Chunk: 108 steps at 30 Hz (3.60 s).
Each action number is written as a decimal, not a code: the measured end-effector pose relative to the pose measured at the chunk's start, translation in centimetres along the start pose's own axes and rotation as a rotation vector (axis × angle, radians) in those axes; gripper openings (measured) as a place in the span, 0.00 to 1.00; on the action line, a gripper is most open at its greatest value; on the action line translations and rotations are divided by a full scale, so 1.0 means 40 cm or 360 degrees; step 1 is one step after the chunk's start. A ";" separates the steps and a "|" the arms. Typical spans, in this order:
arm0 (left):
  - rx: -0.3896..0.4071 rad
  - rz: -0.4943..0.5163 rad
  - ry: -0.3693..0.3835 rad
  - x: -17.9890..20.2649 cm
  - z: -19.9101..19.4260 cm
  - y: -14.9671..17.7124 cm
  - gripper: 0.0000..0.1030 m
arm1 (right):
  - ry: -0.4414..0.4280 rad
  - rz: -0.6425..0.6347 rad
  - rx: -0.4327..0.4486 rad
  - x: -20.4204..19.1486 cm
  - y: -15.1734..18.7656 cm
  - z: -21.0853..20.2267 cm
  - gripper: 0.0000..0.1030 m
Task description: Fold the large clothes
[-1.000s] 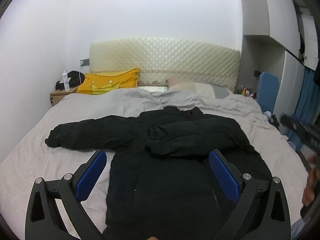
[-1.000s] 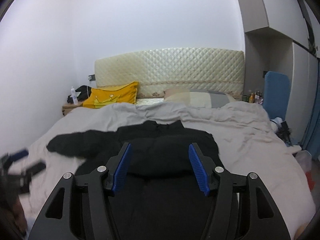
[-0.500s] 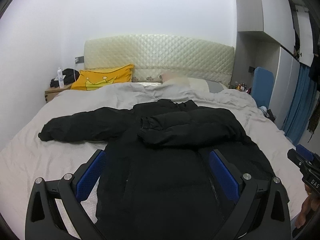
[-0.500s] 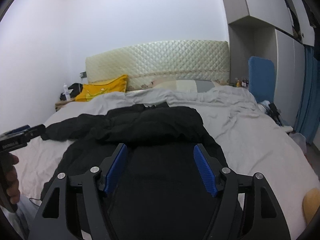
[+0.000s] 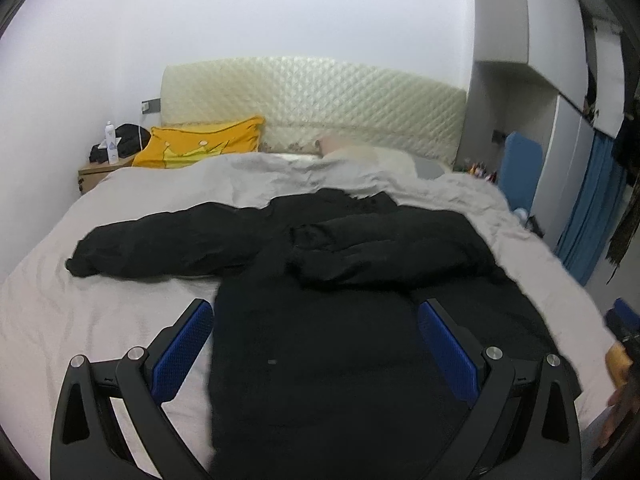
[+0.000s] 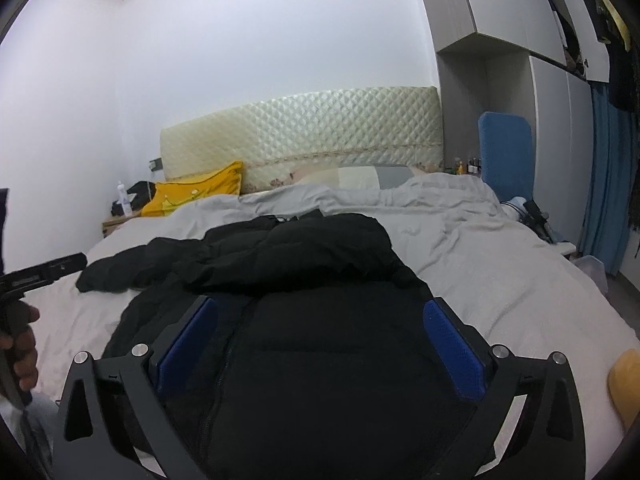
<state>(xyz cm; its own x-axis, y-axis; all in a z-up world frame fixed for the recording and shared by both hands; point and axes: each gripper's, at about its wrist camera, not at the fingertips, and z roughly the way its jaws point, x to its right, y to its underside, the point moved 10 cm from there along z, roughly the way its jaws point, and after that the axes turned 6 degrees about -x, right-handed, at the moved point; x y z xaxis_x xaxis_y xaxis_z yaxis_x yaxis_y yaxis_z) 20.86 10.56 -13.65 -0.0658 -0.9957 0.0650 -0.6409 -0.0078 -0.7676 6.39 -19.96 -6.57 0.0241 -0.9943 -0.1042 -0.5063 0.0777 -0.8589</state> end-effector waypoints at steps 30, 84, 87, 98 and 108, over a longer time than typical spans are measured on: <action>-0.0281 -0.1167 0.0041 -1.057 0.542 -0.109 0.98 | 0.0190 0.0066 -0.0167 -0.020 0.052 0.112 1.00; 0.0148 -0.1058 -0.0308 -0.893 0.117 -0.463 0.08 | 0.0054 0.0029 -0.0269 -0.036 0.031 0.158 1.00; 0.0165 -0.0983 -0.0306 -0.797 0.074 -0.534 0.08 | 0.0037 0.0044 -0.0256 -0.023 0.022 0.149 1.00; 0.0235 -0.0522 -0.0214 -0.321 -0.024 -0.735 0.08 | 0.0029 0.0004 -0.0171 0.026 -0.032 0.125 1.00; 0.0220 -0.0271 -0.0029 0.127 -0.009 -0.773 0.09 | -0.0017 0.0109 -0.0139 0.129 -0.066 0.106 1.00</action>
<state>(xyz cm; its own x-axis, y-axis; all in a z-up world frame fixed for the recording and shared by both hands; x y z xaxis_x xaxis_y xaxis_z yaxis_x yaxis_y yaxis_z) 40.08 5.77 10.62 0.0491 -0.9804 0.1907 -0.5306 -0.1873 -0.8267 11.50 -24.97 -6.96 -0.0039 -0.9860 -0.1669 -0.5801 0.1382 -0.8028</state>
